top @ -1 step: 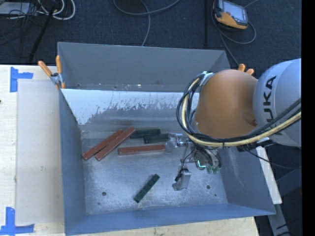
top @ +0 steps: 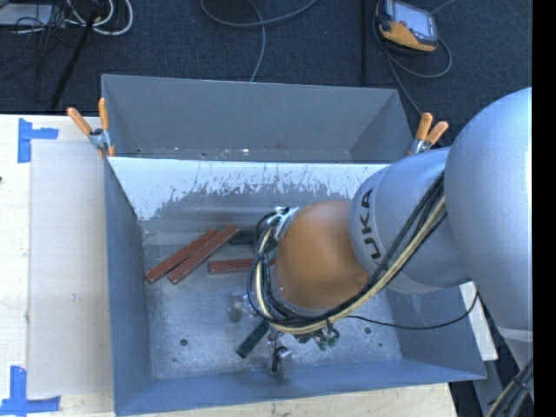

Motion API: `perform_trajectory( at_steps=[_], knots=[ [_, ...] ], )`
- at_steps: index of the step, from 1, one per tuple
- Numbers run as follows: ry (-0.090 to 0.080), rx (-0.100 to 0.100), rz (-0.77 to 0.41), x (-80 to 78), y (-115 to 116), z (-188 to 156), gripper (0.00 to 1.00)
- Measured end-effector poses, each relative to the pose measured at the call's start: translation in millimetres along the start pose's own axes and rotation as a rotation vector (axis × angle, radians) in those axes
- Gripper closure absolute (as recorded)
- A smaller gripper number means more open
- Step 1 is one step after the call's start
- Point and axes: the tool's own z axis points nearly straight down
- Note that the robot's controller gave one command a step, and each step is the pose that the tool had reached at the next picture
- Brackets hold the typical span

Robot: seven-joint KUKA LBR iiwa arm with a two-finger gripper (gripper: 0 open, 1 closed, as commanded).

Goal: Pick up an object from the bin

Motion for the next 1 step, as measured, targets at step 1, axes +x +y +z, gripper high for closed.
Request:
perform_trajectory(
  at_steps=[1],
  knots=[
    [0.004,-0.001,0.005,-17.2,2.2,-31.5,0.00]
  ],
)
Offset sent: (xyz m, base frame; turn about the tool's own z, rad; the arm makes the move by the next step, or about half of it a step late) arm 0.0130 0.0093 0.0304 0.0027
